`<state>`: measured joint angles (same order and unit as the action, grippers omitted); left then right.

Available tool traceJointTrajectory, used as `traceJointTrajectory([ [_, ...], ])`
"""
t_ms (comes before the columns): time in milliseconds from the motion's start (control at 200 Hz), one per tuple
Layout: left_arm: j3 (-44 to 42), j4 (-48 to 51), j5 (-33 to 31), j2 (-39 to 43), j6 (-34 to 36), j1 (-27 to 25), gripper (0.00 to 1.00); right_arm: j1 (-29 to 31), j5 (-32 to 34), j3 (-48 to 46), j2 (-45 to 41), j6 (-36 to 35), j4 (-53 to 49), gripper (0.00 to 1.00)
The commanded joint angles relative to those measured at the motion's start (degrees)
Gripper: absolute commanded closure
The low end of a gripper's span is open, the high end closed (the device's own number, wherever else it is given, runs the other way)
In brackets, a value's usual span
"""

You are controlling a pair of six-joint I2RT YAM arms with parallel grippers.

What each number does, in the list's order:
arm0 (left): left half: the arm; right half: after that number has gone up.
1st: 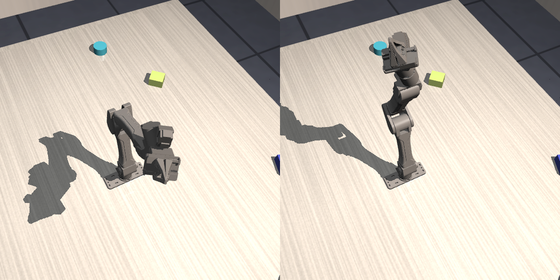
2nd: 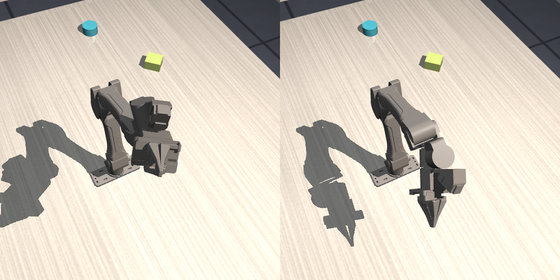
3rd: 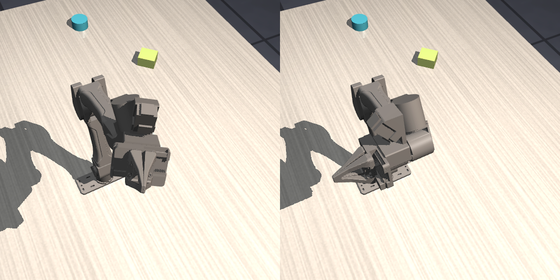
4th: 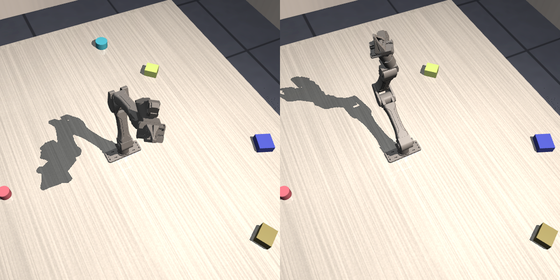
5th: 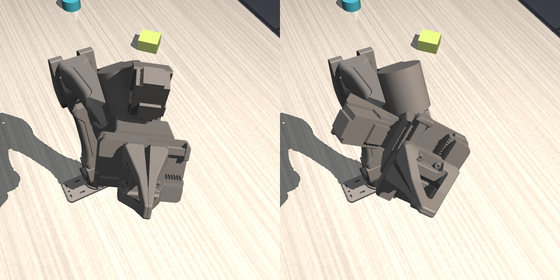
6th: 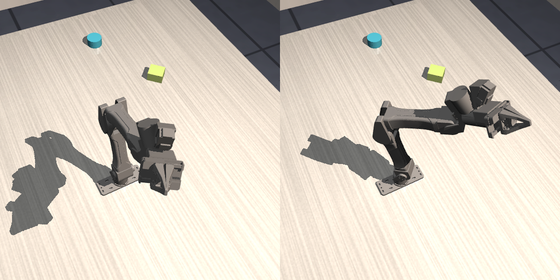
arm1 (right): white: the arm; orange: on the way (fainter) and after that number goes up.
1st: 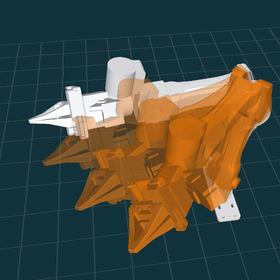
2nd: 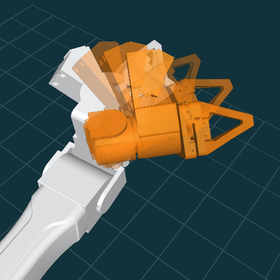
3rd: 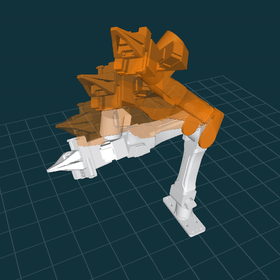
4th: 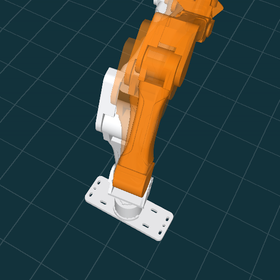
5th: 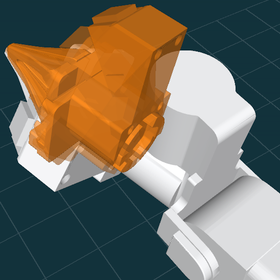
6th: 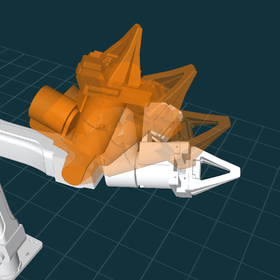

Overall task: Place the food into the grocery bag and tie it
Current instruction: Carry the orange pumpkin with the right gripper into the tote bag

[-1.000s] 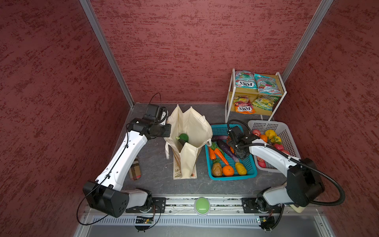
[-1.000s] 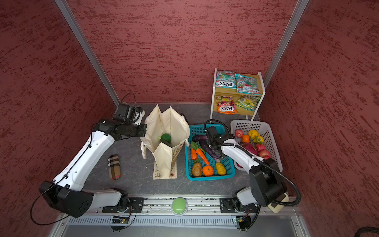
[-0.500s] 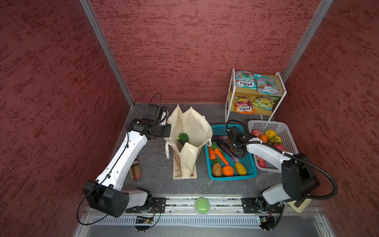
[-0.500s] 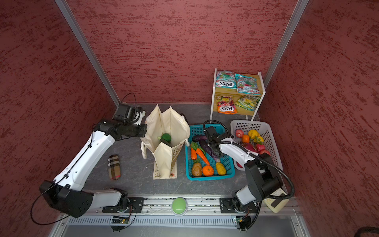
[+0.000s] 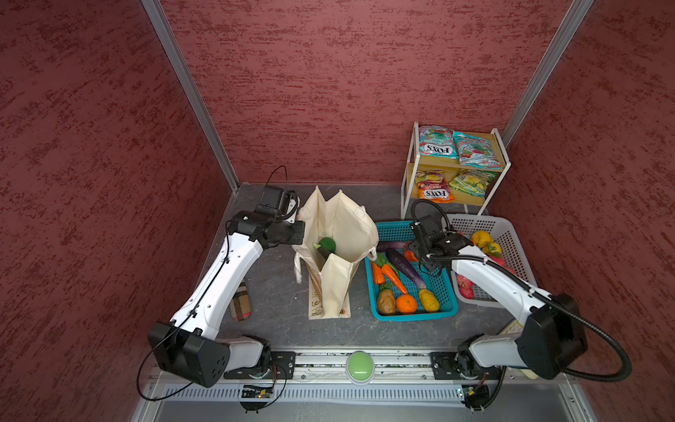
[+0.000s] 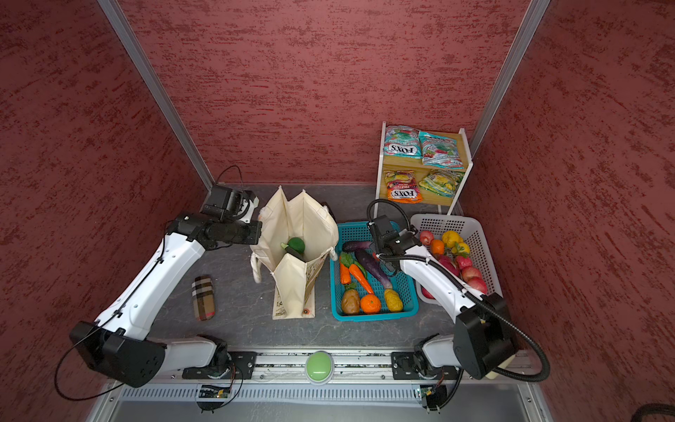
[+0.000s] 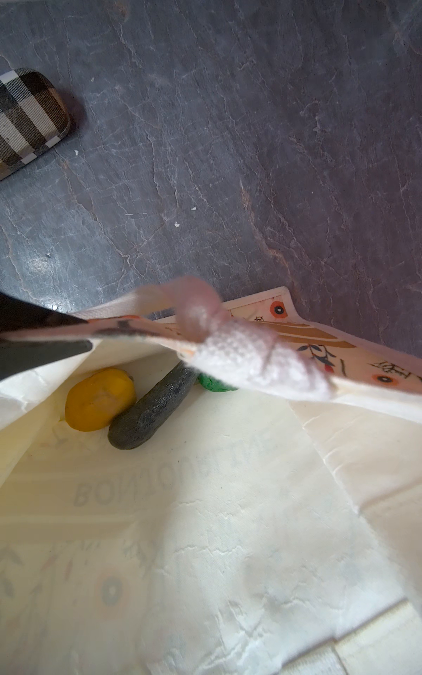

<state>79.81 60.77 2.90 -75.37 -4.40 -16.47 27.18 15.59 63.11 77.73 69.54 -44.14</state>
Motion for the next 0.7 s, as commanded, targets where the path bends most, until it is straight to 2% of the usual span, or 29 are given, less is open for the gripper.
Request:
traceJointTrajectory([
  [0,-0.5,0.2,1.0,-0.1,0.6,-0.3,1.0,2.2,-0.6,6.6,-2.1,-5.4,-4.7,0.56],
  [411,-0.8,0.1,1.4,0.1,0.5,-0.2,1.0,14.5,-2.0,32.7,5.2,-19.0,-10.9,0.55],
  [696,-0.6,-0.1,2.0,-0.2,0.6,-0.2,1.0,21.9,-5.9,50.9,20.1,-27.7,-12.2,0.56],
])
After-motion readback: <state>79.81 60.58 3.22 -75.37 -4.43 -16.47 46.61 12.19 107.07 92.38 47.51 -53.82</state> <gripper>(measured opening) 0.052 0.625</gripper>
